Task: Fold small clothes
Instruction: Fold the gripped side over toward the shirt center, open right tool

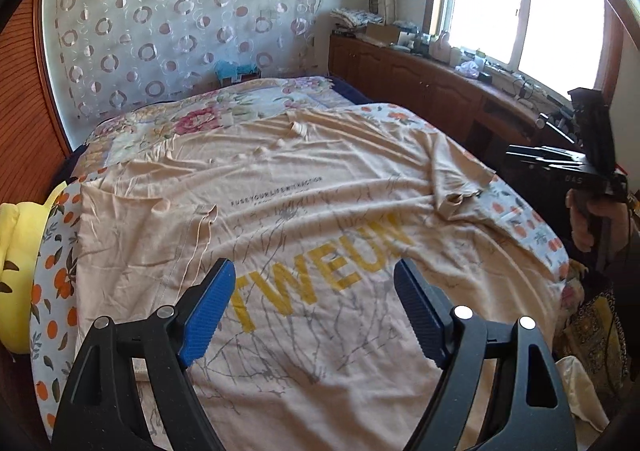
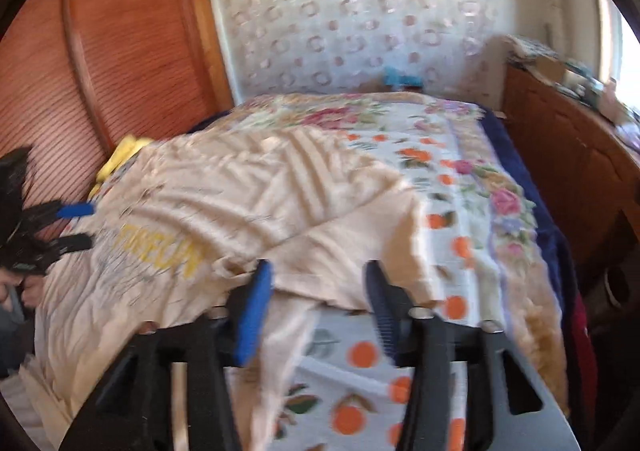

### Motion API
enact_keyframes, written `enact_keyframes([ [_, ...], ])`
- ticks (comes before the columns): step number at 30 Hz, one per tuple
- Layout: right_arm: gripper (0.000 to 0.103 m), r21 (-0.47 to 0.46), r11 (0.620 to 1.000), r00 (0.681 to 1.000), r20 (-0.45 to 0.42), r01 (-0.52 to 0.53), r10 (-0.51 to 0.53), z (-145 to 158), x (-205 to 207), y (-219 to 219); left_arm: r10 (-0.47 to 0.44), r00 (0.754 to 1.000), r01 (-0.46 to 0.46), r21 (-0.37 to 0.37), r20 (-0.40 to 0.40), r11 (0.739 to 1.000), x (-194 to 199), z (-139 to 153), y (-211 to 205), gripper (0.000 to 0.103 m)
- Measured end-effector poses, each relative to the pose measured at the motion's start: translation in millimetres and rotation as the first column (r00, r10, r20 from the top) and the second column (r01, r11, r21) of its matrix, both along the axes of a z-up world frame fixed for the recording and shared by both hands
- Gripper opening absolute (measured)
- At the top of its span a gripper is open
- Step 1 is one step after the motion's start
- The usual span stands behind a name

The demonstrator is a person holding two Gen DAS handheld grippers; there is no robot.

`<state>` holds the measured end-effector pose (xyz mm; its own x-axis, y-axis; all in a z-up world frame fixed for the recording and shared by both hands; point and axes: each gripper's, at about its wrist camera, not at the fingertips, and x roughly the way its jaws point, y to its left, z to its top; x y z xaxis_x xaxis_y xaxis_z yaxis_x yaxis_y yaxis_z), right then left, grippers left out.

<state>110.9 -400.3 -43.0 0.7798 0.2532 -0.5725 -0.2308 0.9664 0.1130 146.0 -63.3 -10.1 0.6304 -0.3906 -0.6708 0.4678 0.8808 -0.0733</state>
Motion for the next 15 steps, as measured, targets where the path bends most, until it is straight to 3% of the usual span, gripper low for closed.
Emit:
enact_keyframes([
  [2, 0.059, 0.015, 0.998, 0.998, -0.004, 0.063, -0.063, -2.6, 2.8, -17.4, -0.007, 1.000, 0.007, -0.009, 0.017, 1.000, -2.1, 7.9, -5.0, 0.082],
  [6, 0.059, 0.040, 0.991, 0.987, -0.100, 0.129, -0.125, -20.7, 30.8, -34.0, -0.008, 0.999, 0.009, -0.016, 0.037, 1.000, -3.3, 14.7, -12.9, 0.082],
  [9, 0.058, -0.014, 0.990, 0.979, -0.148, 0.140, -0.140, -32.5, 52.7, -28.7, -0.012, 0.999, 0.013, -0.017, 0.043, 1.000, -6.1, 16.4, -14.8, 0.082],
  [12, 0.042, -0.043, 0.985, 0.968, -0.182, 0.165, -0.170, -38.4, 70.5, -25.8, -0.003, 0.999, 0.003, -0.003, 0.055, 1.000, -8.8, 15.3, -12.6, 0.082],
  [14, 0.005, -0.067, 0.987, 0.969, -0.191, 0.149, -0.159, -34.2, 76.8, -19.4, 0.007, 0.999, -0.007, -0.004, 0.052, 1.000, -8.7, 13.5, -7.6, 0.082],
  [15, 0.004, -0.069, 0.990, 0.969, -0.208, 0.120, -0.131, -32.4, 80.5, -13.5, 0.012, 0.999, -0.012, -0.006, 0.049, 1.000, -7.8, 12.3, -4.5, 0.082],
])
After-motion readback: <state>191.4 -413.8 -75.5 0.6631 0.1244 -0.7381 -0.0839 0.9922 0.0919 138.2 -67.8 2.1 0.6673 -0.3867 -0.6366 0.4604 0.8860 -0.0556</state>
